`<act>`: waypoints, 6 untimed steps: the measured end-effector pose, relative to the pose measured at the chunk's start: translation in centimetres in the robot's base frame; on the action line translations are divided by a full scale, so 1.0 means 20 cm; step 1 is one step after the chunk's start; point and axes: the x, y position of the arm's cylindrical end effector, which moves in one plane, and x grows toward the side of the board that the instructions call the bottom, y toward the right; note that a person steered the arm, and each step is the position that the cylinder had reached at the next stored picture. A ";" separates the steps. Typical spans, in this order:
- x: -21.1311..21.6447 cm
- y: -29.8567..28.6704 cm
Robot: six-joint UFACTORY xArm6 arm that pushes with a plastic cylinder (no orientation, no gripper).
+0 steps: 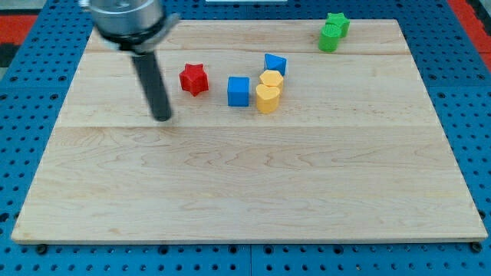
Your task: Place the red star in between red circle and blue cube
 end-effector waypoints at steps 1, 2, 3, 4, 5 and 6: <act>-0.14 0.17; -0.25 0.16; -0.39 -0.05; -0.44 -0.32; -0.46 -0.17; -0.32 -0.16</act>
